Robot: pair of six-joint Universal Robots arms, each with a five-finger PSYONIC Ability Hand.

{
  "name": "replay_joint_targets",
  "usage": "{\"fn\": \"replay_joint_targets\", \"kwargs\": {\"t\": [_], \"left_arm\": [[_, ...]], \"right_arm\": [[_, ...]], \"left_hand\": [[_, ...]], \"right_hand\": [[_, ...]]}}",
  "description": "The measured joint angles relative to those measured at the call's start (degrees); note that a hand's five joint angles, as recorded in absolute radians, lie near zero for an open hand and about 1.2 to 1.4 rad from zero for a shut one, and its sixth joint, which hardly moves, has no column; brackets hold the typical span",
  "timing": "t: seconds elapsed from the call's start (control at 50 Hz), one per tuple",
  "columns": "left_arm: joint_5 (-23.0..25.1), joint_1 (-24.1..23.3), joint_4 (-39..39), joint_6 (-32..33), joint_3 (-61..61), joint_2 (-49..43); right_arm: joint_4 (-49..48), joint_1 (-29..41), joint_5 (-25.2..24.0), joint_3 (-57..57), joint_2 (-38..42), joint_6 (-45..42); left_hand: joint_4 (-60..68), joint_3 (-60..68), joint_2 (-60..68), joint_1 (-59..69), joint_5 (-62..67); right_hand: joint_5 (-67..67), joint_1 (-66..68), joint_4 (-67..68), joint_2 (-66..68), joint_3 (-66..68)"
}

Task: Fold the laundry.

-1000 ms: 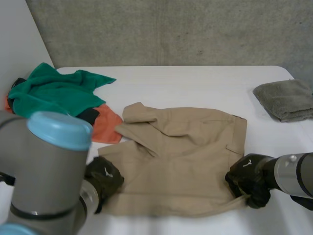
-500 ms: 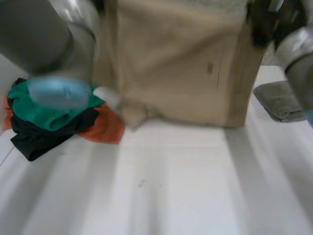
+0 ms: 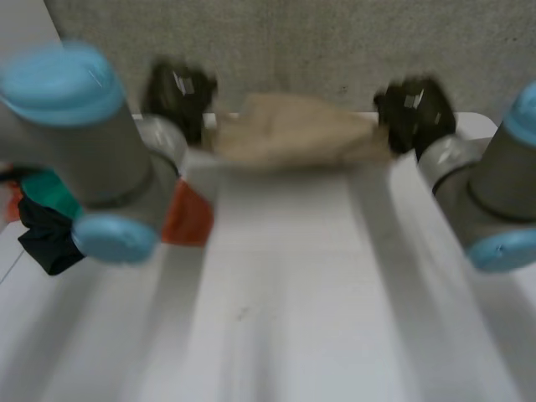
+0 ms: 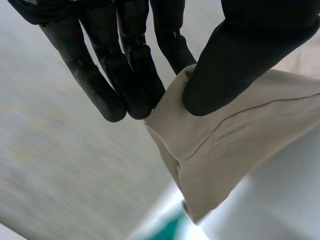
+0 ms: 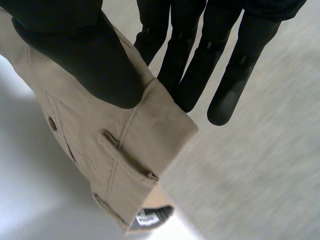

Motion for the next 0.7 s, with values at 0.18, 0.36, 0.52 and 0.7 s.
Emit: {"fn": "replay_joint_targets", "kwargs": {"t": [0.18,0.36,0.52,0.7], "left_arm": [[-1.9,-3.8,0.9,0.4,-14.5,-4.1],[-8.5,-13.4,-16.7,3.7,-29.4,12.6],[-6.5,-16.2,-29.8,4.2,-26.9,14.3],[-6.6,-10.8,-17.8,9.1,0.3,-2.1]], "right_arm": [[4.8,-1.2,-1.3,10.8,3.4,-5.9],[39.5,-4.9,-2.3,18.0,-12.0,-24.2],[54.2,-8.1,-5.8,17.6,-14.6,-31.1],[32.3,-7.7,-2.2,6.3,-2.6,-18.5]], "left_hand": [[0.0,0.0,0.0,0.0,0.0],[0.0,0.0,0.0,0.0,0.0],[0.0,0.0,0.0,0.0,0.0],[0.0,0.0,0.0,0.0,0.0]], "right_hand": [[0.0,0.0,0.0,0.5,0.0],[0.0,0.0,0.0,0.5,0.2],[0.0,0.0,0.0,0.5,0.2],[0.0,0.0,0.0,0.5,0.2]]}}
